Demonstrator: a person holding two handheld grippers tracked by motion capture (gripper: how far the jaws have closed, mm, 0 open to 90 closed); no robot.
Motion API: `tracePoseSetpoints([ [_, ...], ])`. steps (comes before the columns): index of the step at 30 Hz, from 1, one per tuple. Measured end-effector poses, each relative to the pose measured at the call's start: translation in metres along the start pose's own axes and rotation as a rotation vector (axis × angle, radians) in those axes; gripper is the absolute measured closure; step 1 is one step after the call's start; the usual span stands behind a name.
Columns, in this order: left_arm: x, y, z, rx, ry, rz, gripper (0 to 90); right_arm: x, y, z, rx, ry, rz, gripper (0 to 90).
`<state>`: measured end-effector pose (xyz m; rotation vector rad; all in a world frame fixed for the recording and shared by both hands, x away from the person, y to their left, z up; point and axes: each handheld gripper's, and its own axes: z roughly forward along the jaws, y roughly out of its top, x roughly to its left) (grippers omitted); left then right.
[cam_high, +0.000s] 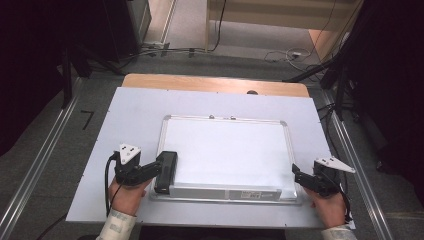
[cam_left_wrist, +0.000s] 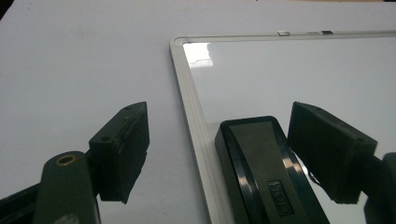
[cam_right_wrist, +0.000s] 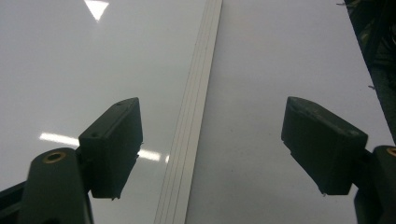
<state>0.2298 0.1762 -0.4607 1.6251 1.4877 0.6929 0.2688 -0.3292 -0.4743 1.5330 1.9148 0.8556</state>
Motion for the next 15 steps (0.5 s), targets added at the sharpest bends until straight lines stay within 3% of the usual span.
tracePoseSetpoints([
  [8, 0.011, -0.002, 0.000, 0.002, 0.008, 0.015, 20.9, 0.000, 0.000, 0.000, 0.003, -0.003, 0.001, 19.2],
  [15, 0.025, -0.004, 0.000, 0.007, 0.028, 0.002, 20.8, 0.000, 0.000, 0.000, 0.004, -0.004, 0.003, 19.2],
])
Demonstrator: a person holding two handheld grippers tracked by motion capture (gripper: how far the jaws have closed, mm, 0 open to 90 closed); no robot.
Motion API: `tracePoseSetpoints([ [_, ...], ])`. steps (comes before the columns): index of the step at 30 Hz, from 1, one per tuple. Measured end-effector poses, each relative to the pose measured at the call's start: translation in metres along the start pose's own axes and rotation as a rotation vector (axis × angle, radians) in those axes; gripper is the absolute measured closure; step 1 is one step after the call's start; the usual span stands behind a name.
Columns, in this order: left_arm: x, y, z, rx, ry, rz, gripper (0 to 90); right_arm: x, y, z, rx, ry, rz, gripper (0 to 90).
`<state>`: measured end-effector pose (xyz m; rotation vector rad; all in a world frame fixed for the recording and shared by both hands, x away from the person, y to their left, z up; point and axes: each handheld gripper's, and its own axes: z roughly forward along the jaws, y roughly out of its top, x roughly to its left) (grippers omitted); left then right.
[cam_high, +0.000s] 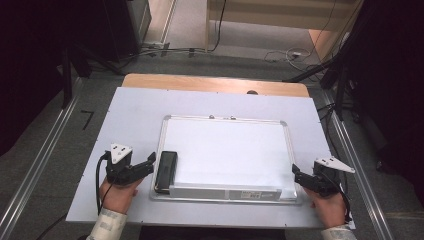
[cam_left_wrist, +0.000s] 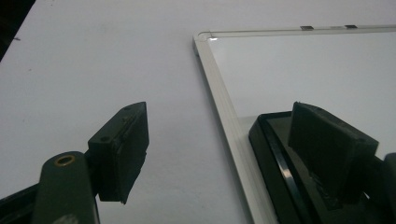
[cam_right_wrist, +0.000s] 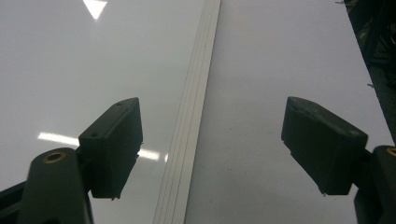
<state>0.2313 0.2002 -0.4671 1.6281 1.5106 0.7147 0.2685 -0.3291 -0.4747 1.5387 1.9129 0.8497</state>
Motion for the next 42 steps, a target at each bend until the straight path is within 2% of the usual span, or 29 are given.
tracePoseSetpoints([
  [9, 0.011, -0.002, -0.002, 0.002, 0.016, -0.007, 20.8, 0.000, 0.000, -0.001, 0.000, -0.003, 0.004, 19.2],
  [14, 0.021, -0.004, -0.004, 0.016, 0.044, -0.006, 20.8, -0.001, 0.000, -0.001, -0.001, -0.003, 0.006, 19.2],
  [25, 0.041, -0.009, -0.010, 0.022, 0.075, -0.034, 21.0, -0.003, 0.000, -0.002, -0.007, -0.005, 0.014, 19.2],
  [33, 0.058, -0.012, -0.013, 0.017, 0.099, -0.068, 21.1, -0.008, -0.001, -0.005, -0.010, -0.011, 0.034, 19.1],
  [42, 0.066, -0.014, -0.014, 0.020, 0.112, -0.086, 21.1, -0.018, -0.003, -0.009, -0.020, -0.027, 0.062, 19.0],
])
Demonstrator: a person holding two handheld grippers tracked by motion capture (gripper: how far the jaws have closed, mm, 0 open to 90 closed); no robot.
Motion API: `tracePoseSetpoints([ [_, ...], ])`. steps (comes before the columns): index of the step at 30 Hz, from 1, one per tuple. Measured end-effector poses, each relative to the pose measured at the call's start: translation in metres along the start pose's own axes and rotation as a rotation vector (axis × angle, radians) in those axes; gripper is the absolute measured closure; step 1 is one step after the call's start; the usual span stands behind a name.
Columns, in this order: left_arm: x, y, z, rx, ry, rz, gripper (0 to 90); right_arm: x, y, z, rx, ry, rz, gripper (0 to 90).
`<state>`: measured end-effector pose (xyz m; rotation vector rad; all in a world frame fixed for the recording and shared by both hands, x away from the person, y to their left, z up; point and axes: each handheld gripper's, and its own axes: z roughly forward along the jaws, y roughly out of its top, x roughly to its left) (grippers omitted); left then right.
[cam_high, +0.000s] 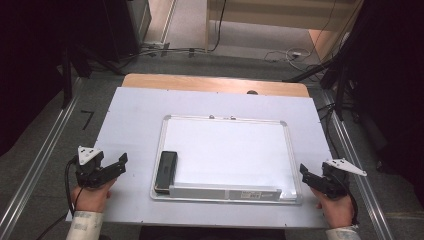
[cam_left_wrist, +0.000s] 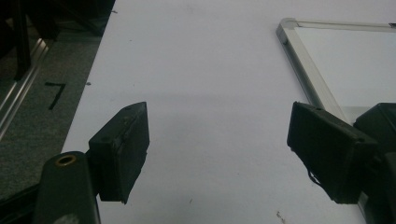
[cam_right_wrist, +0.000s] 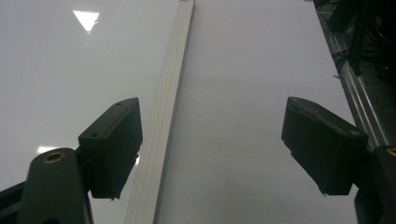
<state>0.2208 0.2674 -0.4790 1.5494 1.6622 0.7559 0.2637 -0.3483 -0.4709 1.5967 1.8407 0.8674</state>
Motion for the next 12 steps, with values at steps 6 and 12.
tracePoseSetpoints([
  [6, 0.0062, -0.0010, 0.0014, 0.010, 0.013, -0.018, 21.1, -0.0044, -0.0008, -0.0016, -0.003, -0.007, 0.011, 19.0],
  [12, 0.0066, -0.0020, 0.0080, 0.035, 0.007, -0.025, 21.2, -0.0090, -0.0012, -0.0027, -0.007, -0.012, 0.025, 19.0],
])
